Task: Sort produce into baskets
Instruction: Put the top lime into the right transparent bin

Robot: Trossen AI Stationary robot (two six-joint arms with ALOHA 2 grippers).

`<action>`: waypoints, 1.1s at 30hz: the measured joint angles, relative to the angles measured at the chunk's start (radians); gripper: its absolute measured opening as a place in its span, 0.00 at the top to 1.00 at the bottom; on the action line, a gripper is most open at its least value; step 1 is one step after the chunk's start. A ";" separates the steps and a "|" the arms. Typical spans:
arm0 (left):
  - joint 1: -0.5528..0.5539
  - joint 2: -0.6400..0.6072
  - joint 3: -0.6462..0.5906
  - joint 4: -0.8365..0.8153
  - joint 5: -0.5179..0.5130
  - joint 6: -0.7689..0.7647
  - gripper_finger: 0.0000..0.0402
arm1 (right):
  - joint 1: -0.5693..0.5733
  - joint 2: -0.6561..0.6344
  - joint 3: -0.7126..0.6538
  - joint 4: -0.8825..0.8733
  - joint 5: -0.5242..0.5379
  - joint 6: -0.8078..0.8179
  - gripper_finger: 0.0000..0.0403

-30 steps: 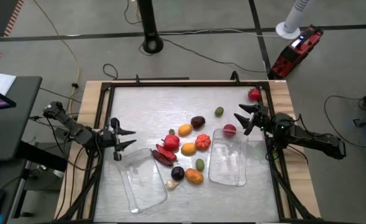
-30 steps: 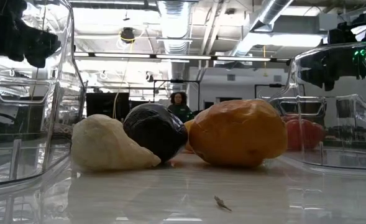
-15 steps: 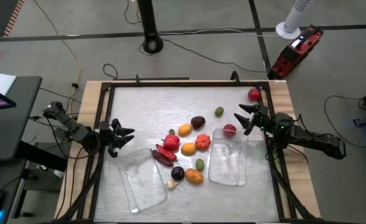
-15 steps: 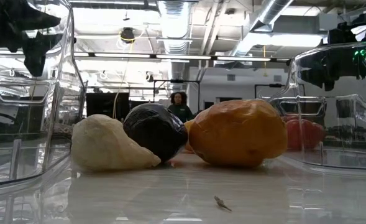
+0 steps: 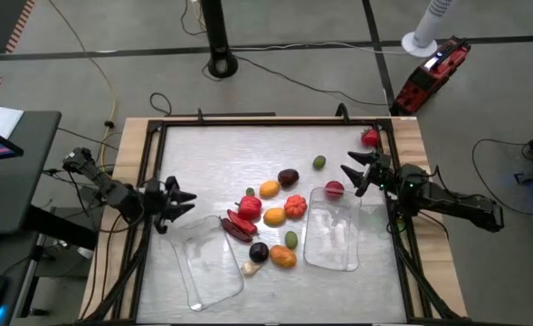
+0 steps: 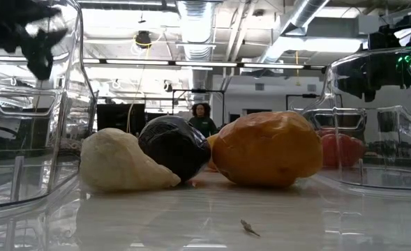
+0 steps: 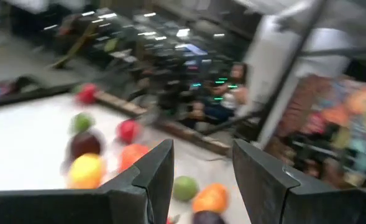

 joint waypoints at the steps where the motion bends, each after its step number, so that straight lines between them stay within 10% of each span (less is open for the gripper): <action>1: 0.000 0.000 0.000 0.027 0.037 0.031 0.63 | 0.000 0.000 0.000 0.003 0.000 0.000 0.19; 24: 0.000 0.002 0.011 0.272 0.232 0.239 0.63 | 0.000 0.000 -0.001 0.010 -0.064 0.226 0.19; 33: 0.001 0.002 0.051 0.206 -0.101 0.297 0.63 | -0.023 0.131 0.131 -0.100 -0.150 0.101 0.19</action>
